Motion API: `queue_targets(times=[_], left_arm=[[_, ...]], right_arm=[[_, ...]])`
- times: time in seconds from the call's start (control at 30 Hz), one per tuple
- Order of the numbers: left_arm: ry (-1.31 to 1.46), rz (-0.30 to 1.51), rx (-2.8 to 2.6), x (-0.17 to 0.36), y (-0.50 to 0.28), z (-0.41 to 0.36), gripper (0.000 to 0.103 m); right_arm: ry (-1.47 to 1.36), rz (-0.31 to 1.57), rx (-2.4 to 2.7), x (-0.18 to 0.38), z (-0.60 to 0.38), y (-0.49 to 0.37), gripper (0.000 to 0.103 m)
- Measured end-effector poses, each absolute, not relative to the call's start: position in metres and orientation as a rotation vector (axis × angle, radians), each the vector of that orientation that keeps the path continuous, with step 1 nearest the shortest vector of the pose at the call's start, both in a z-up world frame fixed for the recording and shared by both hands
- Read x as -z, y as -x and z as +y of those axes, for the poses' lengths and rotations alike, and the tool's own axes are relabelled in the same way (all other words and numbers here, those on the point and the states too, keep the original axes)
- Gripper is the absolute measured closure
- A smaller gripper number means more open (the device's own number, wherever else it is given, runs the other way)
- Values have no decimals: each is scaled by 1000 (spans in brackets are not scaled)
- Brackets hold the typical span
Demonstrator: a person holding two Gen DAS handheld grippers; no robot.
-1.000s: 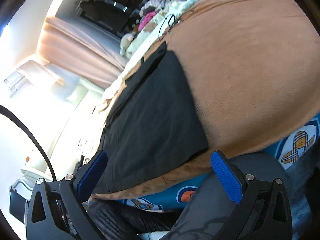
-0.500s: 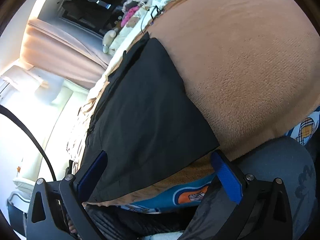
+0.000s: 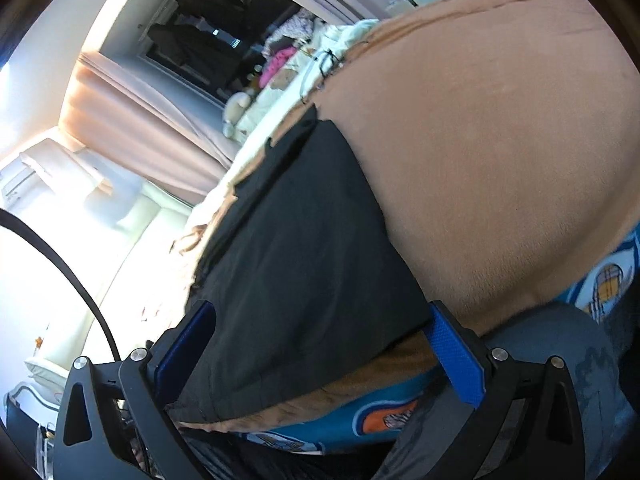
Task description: Fold large clothes
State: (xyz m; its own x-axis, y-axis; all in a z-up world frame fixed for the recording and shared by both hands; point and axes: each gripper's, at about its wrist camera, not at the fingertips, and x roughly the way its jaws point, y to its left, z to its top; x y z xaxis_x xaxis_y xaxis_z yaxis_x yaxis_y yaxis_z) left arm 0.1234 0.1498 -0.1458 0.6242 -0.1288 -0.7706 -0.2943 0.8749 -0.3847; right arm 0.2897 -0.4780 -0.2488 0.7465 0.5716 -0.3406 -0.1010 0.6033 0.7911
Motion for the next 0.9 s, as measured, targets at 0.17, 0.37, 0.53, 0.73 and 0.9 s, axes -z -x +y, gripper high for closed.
queue_targets(times=[0.17, 0.37, 0.53, 0.73, 0.9], left_arm=[[602, 888, -70, 150, -123, 160, 92], [726, 849, -42, 154, -125, 173, 85], [818, 834, -17, 160, -135, 179, 80], [829, 824, -24, 159, -139, 178, 94], [818, 759, -37, 142, -131, 179, 99]], right_arm=[[-888, 616, -480, 271, -474, -306, 7], [-895, 671, -487, 286, -479, -326, 23], [-914, 695, -499, 278, -485, -343, 36], [-948, 719, -461, 273, -490, -350, 91], [-936, 639, -452, 250, -497, -338, 103]])
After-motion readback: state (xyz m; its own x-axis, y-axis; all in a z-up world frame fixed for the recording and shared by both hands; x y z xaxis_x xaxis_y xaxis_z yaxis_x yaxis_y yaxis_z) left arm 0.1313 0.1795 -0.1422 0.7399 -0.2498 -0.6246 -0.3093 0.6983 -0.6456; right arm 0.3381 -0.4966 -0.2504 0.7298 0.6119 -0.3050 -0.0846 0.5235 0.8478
